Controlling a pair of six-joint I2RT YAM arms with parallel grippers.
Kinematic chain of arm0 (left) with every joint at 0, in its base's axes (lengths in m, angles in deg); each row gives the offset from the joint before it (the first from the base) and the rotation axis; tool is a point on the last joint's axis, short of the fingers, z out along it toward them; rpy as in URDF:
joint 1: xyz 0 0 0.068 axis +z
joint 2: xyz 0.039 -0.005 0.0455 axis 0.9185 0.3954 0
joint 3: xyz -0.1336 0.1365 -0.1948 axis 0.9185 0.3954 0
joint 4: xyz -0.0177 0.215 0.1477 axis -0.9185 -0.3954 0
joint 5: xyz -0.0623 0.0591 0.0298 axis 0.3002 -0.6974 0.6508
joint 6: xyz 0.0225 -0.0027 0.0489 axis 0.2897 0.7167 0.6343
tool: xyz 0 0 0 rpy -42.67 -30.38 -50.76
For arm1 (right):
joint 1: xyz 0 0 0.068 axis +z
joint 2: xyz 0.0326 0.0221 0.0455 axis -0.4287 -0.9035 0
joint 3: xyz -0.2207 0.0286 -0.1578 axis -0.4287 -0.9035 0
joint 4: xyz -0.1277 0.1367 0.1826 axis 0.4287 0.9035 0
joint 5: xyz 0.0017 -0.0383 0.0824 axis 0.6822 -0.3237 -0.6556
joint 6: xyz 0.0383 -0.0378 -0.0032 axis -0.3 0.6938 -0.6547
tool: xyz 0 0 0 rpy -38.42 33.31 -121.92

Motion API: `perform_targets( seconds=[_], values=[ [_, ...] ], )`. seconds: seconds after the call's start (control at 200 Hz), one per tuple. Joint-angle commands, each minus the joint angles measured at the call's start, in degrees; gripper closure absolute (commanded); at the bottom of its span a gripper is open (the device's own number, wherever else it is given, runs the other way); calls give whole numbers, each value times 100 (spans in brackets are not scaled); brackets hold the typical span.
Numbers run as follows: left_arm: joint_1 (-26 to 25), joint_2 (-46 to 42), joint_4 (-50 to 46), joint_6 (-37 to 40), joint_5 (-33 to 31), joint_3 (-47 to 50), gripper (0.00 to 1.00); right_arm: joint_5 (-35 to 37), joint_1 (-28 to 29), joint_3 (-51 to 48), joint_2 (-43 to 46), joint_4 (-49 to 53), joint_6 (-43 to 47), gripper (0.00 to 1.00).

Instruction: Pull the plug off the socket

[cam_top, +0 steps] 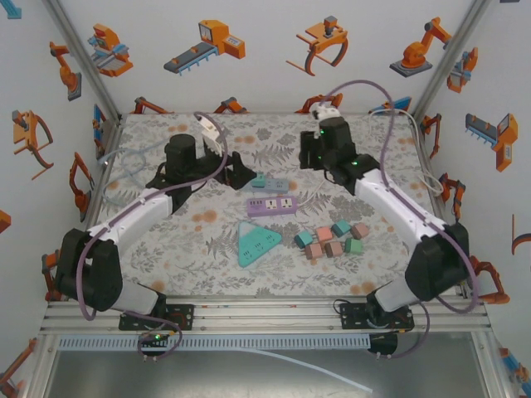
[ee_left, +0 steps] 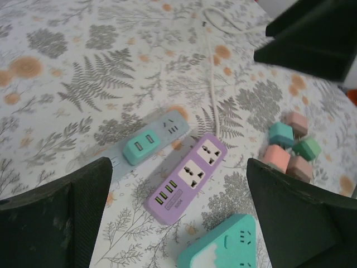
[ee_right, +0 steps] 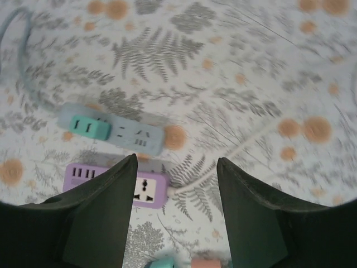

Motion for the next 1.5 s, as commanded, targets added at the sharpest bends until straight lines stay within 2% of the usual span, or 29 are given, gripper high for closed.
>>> perform_targets(
  seconds=[0.0, 0.085, 0.376, 0.481, 0.691, 0.931, 1.082, 1.262, 1.492],
  values=[
    [214, 81, -122, -922, -391, -157, 1, -1381, 34, 510, -459, -109, 1554, 44],
    [327, 252, -375, -888, -485, -302, 0, -2231, 45, 820, -880, 41, 2417, 42],
    [506, 1148, -994, -930, -976, -908, 3, -3701, 56, 1081, -1786, -39, 4638, 41],
    [528, 1458, -1295, -853, -1088, -1129, 5, -3836, 54, 1181, -2101, -201, 4805, 41],
    [544, 1924, -1687, -756, -1087, -1453, 12, -4356, 54, 1737, -2809, 125, 5001, 45],
    [542, 2511, -1963, -803, -956, -1835, 21, -4610, 62, 2124, -3317, 541, 5423, 51],
    [543, 2862, -2015, -867, -670, -2023, 27, -4589, 70, 2282, -3479, 843, 5648, 58],
    [535, 3085, -1967, -924, -648, -2088, 34, -4682, 82, 2285, -3497, 908, 5734, 69],
    [465, 3465, -2110, -891, -535, -2216, 46, -4873, 125, 2276, -3410, 836, 5734, 76]
  ],
)
